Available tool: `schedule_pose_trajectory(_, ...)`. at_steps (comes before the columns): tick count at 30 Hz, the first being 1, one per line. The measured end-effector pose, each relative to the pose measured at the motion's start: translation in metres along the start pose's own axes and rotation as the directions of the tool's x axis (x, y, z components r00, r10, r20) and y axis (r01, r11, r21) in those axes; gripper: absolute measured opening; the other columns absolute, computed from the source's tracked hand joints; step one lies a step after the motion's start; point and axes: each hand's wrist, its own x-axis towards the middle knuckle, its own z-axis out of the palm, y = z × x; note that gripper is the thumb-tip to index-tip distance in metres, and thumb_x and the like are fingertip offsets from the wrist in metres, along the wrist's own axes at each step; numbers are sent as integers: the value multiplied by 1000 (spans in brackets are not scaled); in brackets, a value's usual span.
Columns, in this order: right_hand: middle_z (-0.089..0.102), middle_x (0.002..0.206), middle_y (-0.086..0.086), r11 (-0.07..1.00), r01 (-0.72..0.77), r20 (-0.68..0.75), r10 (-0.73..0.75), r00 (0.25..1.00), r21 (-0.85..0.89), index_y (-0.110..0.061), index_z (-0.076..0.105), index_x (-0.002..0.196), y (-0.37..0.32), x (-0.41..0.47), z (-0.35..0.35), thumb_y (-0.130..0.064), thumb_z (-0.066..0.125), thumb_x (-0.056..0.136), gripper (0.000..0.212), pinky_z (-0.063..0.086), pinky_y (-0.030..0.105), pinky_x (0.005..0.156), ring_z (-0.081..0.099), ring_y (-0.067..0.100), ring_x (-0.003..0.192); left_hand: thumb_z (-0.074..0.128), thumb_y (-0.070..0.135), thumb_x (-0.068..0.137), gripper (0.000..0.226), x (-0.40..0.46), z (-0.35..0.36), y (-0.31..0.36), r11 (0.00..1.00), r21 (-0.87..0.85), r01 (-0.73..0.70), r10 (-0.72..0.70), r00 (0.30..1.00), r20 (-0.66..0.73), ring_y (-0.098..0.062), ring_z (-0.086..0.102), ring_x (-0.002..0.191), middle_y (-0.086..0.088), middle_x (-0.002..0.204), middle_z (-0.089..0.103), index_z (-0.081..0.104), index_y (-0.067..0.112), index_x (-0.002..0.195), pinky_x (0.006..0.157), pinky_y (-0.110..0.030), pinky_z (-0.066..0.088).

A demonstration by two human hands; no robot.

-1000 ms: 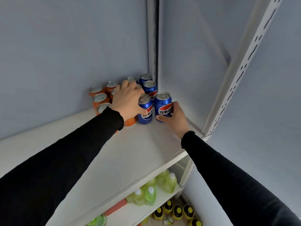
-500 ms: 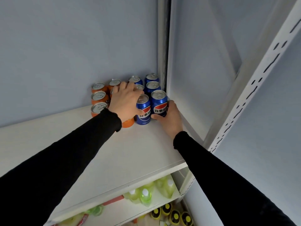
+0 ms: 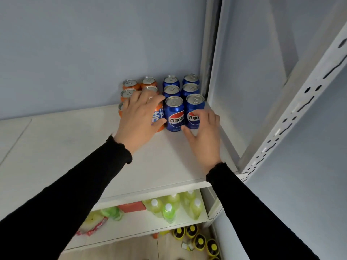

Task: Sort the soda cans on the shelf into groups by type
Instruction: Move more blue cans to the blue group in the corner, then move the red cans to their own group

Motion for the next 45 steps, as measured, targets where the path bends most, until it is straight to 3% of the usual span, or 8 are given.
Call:
schedule_pose_trajectory(3,55,125,4,993,117,111,-112,987,-35,-15,55,122,-22,-8,8,-28,76,80,49,42,31,96,45,22,115,72,34,83,50,-37,-9,-22,999,-34,41,-42,998,-45,-29,49,117,0,130,57,57,24,129,90,-44,42)
schedule_pose_trajectory(7,54,124,2,967,250,256,-232,939,-41,-18,55,123,-61,-20,32,-30,73,82,46,42,32,96,45,23,115,69,33,87,45,-92,-15,-66,982,-44,184,-184,983,9,-27,52,114,1,127,60,58,22,129,88,-42,44)
schedule_pose_trajectory(15,56,127,4,924,363,394,-379,837,118,-16,56,130,-179,-70,112,-34,70,86,49,44,36,95,49,25,116,64,35,94,47,-210,-56,-169,899,-94,428,-424,904,55,-21,51,121,3,133,57,55,20,137,99,-38,45)
schedule_pose_trajectory(23,54,132,1,893,408,459,-449,767,190,-19,52,135,-340,-148,203,-38,67,89,51,43,38,94,49,25,117,66,33,94,45,-343,-125,-304,839,-87,537,-539,842,9,-20,49,122,2,133,56,56,20,136,100,-35,44)
schedule_pose_trajectory(28,53,133,1,892,369,477,-451,754,259,-20,50,137,-420,-183,245,-38,67,90,53,44,40,94,49,23,117,65,32,94,45,-404,-157,-374,805,-100,584,-587,809,0,-18,46,123,5,133,53,54,22,136,100,-35,44)
schedule_pose_trajectory(34,52,136,1,893,340,512,-448,733,296,-18,46,141,-474,-189,296,-38,68,91,57,42,32,98,46,21,122,67,31,93,52,-437,-173,-439,759,-127,639,-645,764,-17,-20,45,125,1,136,50,50,20,140,102,-35,43)
schedule_pose_trajectory(42,47,143,2,913,241,569,-395,721,328,-18,38,147,-521,-158,381,-39,67,92,65,42,30,101,47,19,126,73,28,88,62,-440,-172,-540,630,-212,747,-769,638,-37,-25,48,124,-7,134,50,42,17,141,104,-40,43)
schedule_pose_trajectory(45,44,146,4,929,134,596,-328,733,346,-18,35,148,-536,-140,415,-39,69,91,70,45,36,105,48,21,129,79,24,84,76,-435,-169,-577,553,-309,774,-822,568,-48,-25,49,124,-7,138,48,33,17,145,105,-44,44)
